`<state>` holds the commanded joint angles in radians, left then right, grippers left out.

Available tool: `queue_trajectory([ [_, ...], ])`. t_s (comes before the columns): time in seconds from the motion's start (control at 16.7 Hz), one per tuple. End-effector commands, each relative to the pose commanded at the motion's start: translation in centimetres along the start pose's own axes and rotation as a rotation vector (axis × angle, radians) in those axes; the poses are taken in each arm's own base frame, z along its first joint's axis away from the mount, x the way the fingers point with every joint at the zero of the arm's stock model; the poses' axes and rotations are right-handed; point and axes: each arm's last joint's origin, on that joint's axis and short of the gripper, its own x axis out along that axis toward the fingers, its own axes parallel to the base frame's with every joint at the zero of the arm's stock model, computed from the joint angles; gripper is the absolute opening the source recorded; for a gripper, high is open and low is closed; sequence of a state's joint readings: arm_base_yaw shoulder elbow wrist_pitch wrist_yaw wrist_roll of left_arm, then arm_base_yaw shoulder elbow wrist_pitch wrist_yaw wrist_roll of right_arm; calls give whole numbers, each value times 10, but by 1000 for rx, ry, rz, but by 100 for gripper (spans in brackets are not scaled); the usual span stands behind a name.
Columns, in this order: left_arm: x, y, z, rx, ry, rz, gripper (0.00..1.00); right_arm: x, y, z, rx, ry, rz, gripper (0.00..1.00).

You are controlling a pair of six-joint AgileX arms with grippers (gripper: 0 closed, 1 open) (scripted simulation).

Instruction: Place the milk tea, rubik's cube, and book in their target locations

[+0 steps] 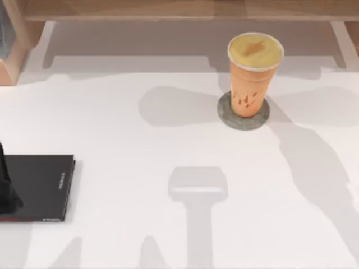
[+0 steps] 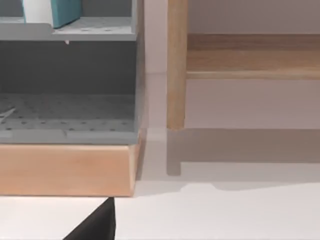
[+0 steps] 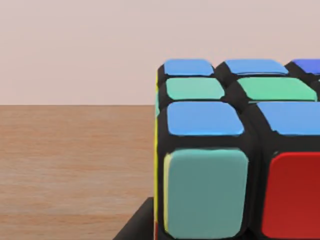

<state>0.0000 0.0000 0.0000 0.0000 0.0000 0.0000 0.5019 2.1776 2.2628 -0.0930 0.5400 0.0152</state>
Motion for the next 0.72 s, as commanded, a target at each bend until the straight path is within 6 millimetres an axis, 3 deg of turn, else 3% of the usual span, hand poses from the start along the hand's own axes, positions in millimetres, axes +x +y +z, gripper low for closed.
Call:
queue_trajectory([
  [0.24,0,0,0,0,0,0,100,0,0,0,0,0,0,0],
  [0.72,0,0,0,0,0,0,100,0,0,0,0,0,0,60],
])
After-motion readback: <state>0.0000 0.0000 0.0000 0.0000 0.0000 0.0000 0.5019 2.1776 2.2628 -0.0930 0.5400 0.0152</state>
